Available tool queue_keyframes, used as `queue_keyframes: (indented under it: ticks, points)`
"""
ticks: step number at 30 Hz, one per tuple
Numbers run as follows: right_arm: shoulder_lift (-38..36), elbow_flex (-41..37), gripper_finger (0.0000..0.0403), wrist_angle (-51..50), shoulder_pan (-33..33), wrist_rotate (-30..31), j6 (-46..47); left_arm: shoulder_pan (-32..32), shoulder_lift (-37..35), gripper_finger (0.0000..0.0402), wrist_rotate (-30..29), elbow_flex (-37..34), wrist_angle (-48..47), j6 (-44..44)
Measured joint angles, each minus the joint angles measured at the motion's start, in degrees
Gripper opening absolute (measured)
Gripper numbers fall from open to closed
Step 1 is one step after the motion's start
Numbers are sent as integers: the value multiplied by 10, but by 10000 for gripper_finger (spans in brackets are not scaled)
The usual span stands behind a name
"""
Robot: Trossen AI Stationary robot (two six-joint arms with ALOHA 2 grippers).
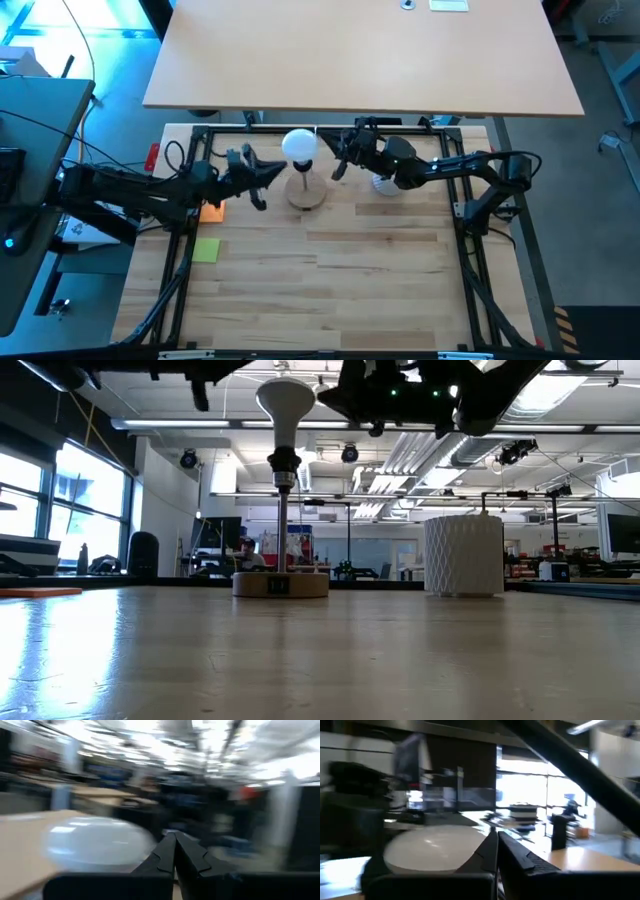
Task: Screw lightbulb
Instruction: Remove the lightbulb from the lamp
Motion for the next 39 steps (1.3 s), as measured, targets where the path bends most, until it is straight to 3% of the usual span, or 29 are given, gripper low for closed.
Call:
queue_keyframes:
  ticks: [4, 6, 8, 11, 14, 17, 21, 25, 30, 33, 36, 39]
  points:
    - [0, 0, 0, 25, 4, -105, -12, 1, -22, 0, -152, 0, -42, 60]
    - [0, 0, 0, 38, 7, -148, -14, 20, -21, 0, -170, 0, -48, 77]
    - [0, 0, 0, 39, 9, -178, -14, 47, -16, 0, -135, 0, -44, 74]
    - [0, 0, 0, 15, 8, -194, -14, 87, -2, 0, -31, 0, -45, 35]
    - [0, 0, 0, -6, -1, -168, -12, 102, 6, 0, 45, 0, -39, 2]
    - [-1, 0, 0, -11, -8, -103, 4, 91, 9, 0, 91, 0, -35, -22]
    - [-1, 0, 0, -10, -8, 1, 12, 56, 10, 0, 118, 0, -20, -37]
    - [-1, 0, 0, -4, -9, 49, 19, 27, 5, 0, 80, 0, -15, -25]
    - [-16, 0, 0, -4, 3, -32, -19, 40, -20, 0, -29, 0, -67, 33]
    - [-36, 0, 0, -19, 12, -105, -46, 70, -29, 0, -62, 0, -96, 73]
    - [-41, 0, 0, -41, 13, -178, -56, 110, -27, 0, -30, 0, -95, 67]
    - [-41, 0, 0, -66, 11, -180, -56, 139, -22, 0, 43, 0, -88, 46]
